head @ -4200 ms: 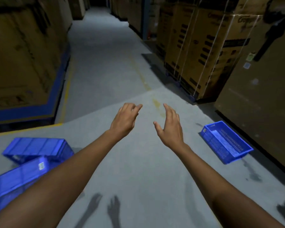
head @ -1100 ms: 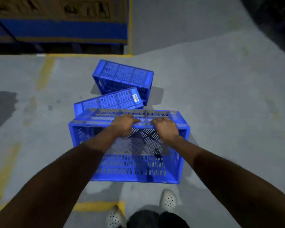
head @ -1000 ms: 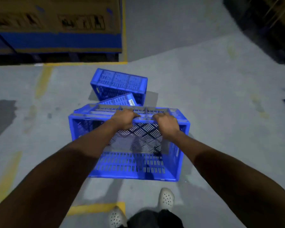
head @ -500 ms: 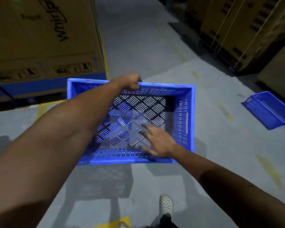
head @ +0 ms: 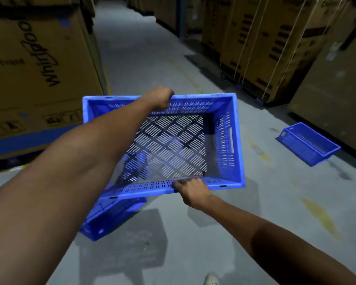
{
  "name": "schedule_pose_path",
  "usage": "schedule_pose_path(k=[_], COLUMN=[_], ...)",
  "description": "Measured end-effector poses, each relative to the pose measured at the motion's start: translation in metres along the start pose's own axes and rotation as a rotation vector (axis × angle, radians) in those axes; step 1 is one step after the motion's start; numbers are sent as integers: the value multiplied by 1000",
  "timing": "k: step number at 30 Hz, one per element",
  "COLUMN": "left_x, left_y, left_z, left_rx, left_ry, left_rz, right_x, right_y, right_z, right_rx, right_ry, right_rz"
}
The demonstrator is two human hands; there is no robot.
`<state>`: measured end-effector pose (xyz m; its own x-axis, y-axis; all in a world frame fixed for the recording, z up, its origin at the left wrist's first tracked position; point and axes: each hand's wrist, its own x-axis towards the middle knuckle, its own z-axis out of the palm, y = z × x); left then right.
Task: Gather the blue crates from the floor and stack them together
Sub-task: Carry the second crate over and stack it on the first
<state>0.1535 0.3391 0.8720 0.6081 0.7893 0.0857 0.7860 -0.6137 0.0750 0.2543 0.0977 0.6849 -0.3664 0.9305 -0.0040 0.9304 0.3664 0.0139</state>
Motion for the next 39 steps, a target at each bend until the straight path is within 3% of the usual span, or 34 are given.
schedule_pose_path(k=[5,10,17,21,25,30,39], left_x=[47,88,116,123,148,228,396], left_y=[35,53,82,82,91,127,128], left_z=[4,21,48,84,117,142,166], left_rx=[15,51,39,13,-152,-102,-31], left_ry=[33,-60,-150,-320,-394,-548,-460], left_rz=[32,2,73,68,82,259,481], right_x=[-1,-1,52,77,99,137,206], right_y=[63,120,182,219,267,333,463], right_z=[-23,-16,-38,-35,-31,-29,-31], right_rx=[-179,-179,-36,32,62,96,204], right_ry=[86,128,101,75,73,26,8], right_rz=[-29,-64,69,178,285,402,640])
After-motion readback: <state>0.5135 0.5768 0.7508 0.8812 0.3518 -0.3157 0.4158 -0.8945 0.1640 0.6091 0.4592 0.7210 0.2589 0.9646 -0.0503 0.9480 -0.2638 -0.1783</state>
